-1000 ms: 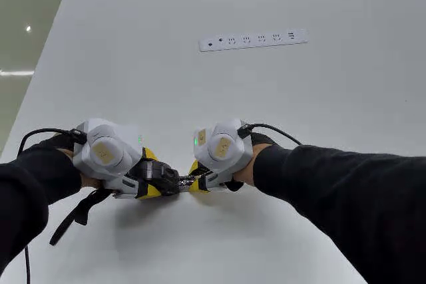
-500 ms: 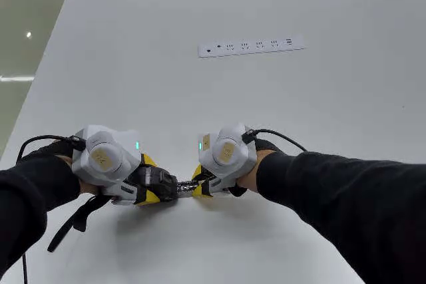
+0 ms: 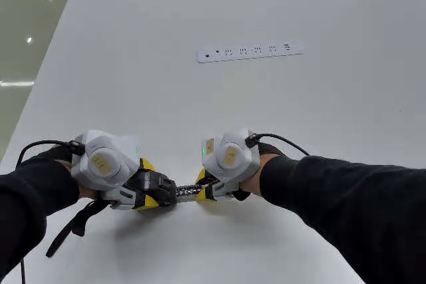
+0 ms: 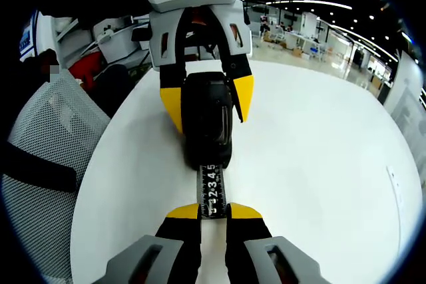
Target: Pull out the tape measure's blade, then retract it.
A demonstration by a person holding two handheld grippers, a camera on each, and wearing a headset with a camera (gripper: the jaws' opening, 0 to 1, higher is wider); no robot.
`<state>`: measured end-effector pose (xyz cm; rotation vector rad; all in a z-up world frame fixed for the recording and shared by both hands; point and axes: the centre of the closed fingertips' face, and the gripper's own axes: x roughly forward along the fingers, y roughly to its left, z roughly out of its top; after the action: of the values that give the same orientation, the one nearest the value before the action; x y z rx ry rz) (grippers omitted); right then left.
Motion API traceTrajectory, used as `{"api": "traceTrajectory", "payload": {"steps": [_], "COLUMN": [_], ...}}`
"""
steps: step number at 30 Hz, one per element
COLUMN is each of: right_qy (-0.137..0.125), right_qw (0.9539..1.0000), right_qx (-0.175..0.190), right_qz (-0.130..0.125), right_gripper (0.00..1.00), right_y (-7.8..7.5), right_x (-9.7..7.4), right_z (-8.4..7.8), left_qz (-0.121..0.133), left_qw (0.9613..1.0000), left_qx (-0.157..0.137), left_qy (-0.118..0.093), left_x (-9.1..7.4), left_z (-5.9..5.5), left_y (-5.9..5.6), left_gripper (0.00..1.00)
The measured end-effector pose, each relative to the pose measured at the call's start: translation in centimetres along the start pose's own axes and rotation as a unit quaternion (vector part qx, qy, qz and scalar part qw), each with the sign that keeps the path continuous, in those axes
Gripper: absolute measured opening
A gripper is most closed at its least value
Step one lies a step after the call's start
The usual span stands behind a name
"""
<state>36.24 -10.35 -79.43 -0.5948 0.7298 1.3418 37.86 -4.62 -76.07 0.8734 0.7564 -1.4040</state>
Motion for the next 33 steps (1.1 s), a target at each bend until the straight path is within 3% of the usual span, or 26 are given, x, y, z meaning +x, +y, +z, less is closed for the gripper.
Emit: {"api": "traceTrajectory", "payload": {"steps": [33], "right_qy": [0.005], "right_qw": [0.9999], "right_qx": [0.011], "right_qz": [-0.007], "right_gripper": [0.08], "right_y": [-0.2], "right_x": [-1.1], "right_z": [-1.2], "left_qz": [0.001], "left_qw": [1.0], "left_qx": [-0.004], "left_qy": [-0.002], "left_x": [0.0], "left_z": [0.1], "left_y": [0.1], "left_gripper": [0.31]}}
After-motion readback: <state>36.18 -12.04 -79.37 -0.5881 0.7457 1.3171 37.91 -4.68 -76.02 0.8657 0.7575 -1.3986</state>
